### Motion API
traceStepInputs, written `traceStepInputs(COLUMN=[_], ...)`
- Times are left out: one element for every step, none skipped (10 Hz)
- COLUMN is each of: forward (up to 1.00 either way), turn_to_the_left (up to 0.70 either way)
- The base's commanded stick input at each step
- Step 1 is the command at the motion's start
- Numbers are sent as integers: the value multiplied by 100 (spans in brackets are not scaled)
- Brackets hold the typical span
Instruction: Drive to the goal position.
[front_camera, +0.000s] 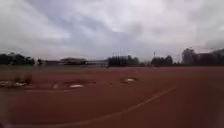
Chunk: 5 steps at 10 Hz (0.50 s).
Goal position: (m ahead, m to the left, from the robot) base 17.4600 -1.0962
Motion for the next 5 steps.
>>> traceStepInputs(forward=[70, 70, 70, 70, 70], turn_to_the_left=[-34, -34, -34, -34, -34])
